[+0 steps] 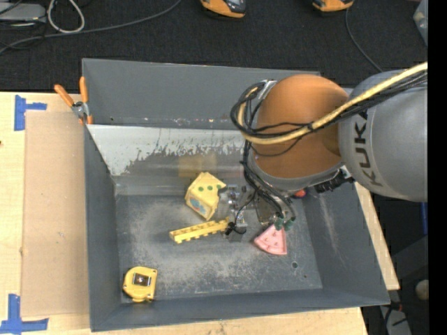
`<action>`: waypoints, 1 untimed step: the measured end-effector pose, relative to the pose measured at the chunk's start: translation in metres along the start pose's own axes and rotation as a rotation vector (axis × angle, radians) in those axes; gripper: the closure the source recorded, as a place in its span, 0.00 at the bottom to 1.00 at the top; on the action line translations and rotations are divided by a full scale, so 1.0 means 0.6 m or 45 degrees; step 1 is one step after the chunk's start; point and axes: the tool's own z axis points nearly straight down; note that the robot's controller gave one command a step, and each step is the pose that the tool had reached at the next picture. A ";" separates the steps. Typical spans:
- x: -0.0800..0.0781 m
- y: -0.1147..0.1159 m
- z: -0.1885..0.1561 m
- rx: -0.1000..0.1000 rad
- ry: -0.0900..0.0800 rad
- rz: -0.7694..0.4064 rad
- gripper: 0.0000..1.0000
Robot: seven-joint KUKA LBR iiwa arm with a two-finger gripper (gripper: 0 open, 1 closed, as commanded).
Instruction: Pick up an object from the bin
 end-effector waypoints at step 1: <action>-0.018 -0.058 0.106 0.002 0.006 0.070 1.00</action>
Offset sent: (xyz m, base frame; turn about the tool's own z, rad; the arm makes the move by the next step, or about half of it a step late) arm 0.0547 -0.0461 -0.0132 0.1281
